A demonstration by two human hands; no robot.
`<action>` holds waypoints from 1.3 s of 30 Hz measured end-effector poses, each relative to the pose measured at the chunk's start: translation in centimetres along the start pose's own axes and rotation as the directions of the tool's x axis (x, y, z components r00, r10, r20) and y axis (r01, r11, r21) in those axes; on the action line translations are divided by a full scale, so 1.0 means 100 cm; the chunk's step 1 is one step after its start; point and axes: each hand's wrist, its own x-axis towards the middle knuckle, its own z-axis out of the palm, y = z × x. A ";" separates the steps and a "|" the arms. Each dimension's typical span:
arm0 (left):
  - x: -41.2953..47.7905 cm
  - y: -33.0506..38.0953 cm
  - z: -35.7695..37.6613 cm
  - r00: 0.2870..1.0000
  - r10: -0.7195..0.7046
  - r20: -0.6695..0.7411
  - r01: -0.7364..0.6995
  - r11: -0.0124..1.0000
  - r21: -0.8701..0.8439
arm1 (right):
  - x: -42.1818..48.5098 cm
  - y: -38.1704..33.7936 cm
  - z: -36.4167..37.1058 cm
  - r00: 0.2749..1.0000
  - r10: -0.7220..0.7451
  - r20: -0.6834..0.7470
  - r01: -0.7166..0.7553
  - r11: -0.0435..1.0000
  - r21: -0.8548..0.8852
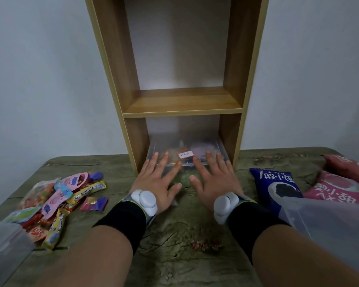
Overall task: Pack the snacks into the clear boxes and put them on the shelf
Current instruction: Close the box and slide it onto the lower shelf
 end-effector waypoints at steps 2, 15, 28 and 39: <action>0.007 -0.002 0.003 1.000 -0.004 -0.004 0.004 1.000 -0.006 | 0.007 0.003 0.000 1.000 -0.002 0.004 0.002 1.000 0.003; 0.022 -0.007 -0.008 0.988 -0.036 0.148 0.048 0.996 -0.080 | 0.022 0.006 -0.006 0.995 0.027 0.100 -0.028 1.000 0.008; -0.002 0.121 -0.089 0.971 -0.195 0.136 0.237 0.841 -0.486 | -0.091 0.070 -0.132 0.966 0.176 -0.190 -0.148 0.977 0.151; -0.002 0.271 -0.119 0.943 -0.096 0.320 0.310 0.611 -0.728 | -0.213 0.205 -0.165 0.826 0.561 -0.058 -0.550 0.824 0.138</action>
